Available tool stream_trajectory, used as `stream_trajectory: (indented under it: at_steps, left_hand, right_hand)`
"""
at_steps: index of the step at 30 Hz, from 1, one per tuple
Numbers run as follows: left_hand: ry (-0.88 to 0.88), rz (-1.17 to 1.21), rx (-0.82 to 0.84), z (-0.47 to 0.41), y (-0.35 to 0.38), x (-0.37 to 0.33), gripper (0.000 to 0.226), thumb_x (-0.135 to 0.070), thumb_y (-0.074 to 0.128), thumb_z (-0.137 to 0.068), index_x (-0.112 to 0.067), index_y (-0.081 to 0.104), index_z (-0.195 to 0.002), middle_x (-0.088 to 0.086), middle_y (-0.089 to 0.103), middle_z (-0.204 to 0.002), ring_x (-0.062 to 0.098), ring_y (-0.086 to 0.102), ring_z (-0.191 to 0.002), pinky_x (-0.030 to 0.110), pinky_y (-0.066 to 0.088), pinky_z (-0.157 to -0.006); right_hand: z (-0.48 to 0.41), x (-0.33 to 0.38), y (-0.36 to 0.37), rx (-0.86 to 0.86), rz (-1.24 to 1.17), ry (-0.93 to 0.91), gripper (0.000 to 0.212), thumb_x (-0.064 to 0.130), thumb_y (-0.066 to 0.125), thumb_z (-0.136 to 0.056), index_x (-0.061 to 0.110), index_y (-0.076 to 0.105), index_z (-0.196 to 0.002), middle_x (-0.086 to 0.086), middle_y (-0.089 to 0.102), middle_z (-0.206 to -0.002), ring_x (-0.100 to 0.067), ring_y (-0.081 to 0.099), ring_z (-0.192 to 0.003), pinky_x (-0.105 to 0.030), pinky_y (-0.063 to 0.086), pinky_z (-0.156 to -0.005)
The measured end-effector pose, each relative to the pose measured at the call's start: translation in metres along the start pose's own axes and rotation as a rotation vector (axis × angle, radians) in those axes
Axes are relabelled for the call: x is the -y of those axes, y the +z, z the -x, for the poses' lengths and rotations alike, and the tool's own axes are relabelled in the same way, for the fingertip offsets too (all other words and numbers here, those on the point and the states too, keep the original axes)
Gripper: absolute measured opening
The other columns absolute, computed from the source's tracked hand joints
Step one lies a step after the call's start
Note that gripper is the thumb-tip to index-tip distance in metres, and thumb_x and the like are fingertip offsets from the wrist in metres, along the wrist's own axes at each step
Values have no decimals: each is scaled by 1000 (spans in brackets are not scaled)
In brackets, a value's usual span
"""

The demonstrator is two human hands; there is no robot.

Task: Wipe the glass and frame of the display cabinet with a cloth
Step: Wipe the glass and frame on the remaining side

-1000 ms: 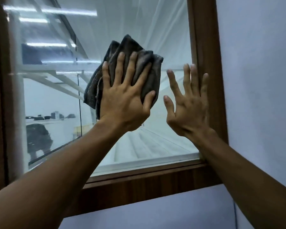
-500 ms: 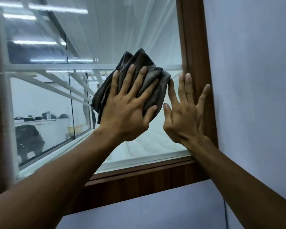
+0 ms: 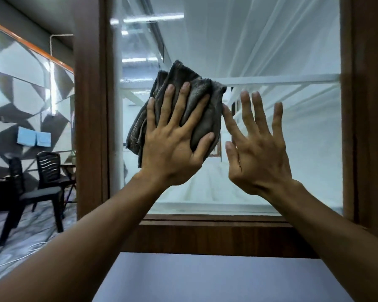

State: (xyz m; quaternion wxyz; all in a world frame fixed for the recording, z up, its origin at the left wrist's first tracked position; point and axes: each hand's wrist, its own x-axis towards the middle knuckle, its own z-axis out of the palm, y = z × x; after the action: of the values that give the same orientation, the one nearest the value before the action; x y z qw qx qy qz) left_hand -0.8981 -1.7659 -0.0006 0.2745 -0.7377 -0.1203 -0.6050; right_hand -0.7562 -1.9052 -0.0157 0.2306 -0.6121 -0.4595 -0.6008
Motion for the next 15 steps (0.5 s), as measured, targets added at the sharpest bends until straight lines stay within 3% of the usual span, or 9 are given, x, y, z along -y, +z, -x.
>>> stream_trajectory:
  at_steps: [7, 12, 15]
  left_hand:
    - [-73, -14, 0, 15, -5, 28, 73, -61, 35, -102, -29, 22, -166, 5, 9, -176, 30, -1, -163, 57, -4, -129]
    - [-87, -9, -11, 21, -12, 55, 73, -59, 37, -102, -28, 23, -166, 6, 11, -175, 29, 0, -163, 58, 1, -129]
    - [-217, 75, -48, 29, -13, 59, 73, -55, 39, -103, -24, 22, -166, 9, 10, -175, 29, 0, -162, 52, 1, -131]
  right_hand:
    - [-29, 46, 10, 36, 15, 17, 78, 34, 35, -93, 13, 13, -165, -19, -1, -171, -33, -6, -159, -74, 0, -119]
    - [-35, 53, 13, 22, 10, -11, 75, 41, 32, -96, 22, 10, -166, -18, -4, -172, -32, -8, -159, -79, -3, -115]
    - [-29, 43, 13, -5, -28, -56, 72, 39, 33, -98, 25, 12, -165, -14, -2, -173, -29, -6, -160, -74, -3, -120]
